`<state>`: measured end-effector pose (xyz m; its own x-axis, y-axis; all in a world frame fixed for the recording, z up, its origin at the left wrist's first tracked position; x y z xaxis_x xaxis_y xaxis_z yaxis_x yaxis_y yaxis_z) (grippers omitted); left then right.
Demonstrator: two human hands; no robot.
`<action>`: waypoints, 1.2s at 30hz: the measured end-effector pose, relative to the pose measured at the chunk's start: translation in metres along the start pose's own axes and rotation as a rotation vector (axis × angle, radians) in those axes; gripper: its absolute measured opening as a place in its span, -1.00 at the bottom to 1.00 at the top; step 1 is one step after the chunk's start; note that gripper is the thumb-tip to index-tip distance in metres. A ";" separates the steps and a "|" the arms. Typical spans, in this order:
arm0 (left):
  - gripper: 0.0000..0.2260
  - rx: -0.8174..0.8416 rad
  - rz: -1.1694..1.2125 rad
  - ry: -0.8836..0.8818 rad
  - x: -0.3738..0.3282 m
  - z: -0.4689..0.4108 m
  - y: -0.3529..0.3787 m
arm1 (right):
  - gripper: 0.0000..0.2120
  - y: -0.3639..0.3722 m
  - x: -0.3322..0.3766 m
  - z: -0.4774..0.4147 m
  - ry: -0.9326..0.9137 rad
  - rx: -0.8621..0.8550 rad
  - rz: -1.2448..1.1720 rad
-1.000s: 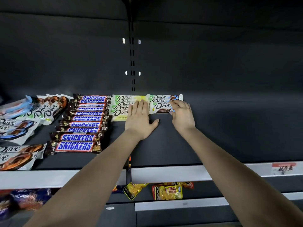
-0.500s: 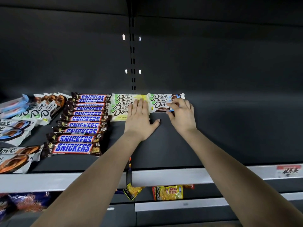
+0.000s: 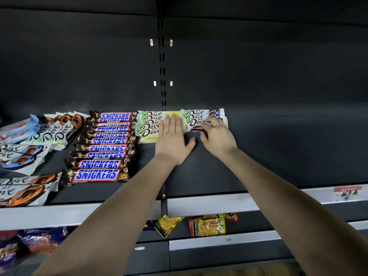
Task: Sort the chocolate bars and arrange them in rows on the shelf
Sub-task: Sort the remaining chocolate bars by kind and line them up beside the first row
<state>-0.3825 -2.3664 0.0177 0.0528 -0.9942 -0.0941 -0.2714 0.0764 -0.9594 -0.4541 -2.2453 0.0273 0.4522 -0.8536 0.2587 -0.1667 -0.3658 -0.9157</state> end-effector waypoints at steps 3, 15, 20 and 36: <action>-0.30 0.007 -0.004 0.026 -0.001 0.000 -0.008 | -0.62 -0.002 0.012 0.009 0.076 0.092 0.011; -0.41 -0.019 -0.144 -0.089 0.118 0.064 -0.085 | -0.58 -0.005 0.152 0.021 -0.168 0.175 -0.038; -0.42 -0.026 -0.205 -0.226 0.184 0.113 -0.116 | -0.57 0.002 0.244 0.028 -0.339 0.176 -0.066; -0.53 0.119 -0.201 -0.498 0.318 0.244 -0.135 | -0.56 0.051 0.409 0.077 -0.590 0.327 -0.089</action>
<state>-0.0948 -2.6743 0.0526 0.5484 -0.8362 0.0072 -0.1001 -0.0742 -0.9922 -0.2104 -2.5845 0.0629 0.8699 -0.4460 0.2107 0.1243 -0.2152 -0.9686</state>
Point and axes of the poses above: each hand's wrist, its own z-axis away from the middle knuckle, its own y-axis out of the palm, x = y × z, the point moved 4 cm from there along -z, towards the middle knuckle, and after that the axes turned 11 degrees about y, right-handed, at the moved point
